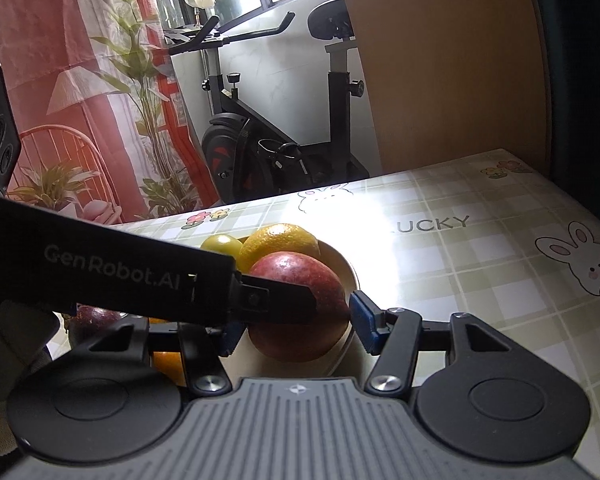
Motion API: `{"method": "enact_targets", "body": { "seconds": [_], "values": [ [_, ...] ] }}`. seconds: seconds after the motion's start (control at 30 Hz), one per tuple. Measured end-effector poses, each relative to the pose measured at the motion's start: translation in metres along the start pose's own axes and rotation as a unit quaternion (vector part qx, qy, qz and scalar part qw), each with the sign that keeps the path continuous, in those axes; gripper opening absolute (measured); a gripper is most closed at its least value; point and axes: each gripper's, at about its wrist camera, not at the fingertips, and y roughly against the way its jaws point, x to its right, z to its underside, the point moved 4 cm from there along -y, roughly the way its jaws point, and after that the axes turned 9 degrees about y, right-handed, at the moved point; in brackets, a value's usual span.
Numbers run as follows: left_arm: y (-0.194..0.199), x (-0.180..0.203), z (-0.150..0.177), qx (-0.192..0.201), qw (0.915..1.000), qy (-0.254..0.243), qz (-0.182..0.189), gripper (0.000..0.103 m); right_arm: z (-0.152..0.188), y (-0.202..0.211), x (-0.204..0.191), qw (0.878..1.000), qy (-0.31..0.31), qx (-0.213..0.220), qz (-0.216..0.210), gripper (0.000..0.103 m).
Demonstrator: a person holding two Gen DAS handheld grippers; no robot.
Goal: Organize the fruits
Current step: 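Open the left tool to release the red apple on the plate, then move the left tool back to the dark purple mangosteen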
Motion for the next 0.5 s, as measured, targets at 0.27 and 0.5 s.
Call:
{"method": "enact_targets", "body": {
  "seconds": [0.27, 0.5],
  "values": [
    [0.014, -0.005, 0.003, 0.018, 0.9998, 0.009, -0.005, 0.056, 0.007, 0.000, -0.003, 1.000, 0.009, 0.002, 0.015, 0.062],
    [0.046, -0.019, 0.003, 0.040, 0.9989, 0.017, -0.018, 0.057, 0.009, 0.016, -0.009, 1.000, 0.009, 0.023, 0.009, 0.064]
  ]
}}
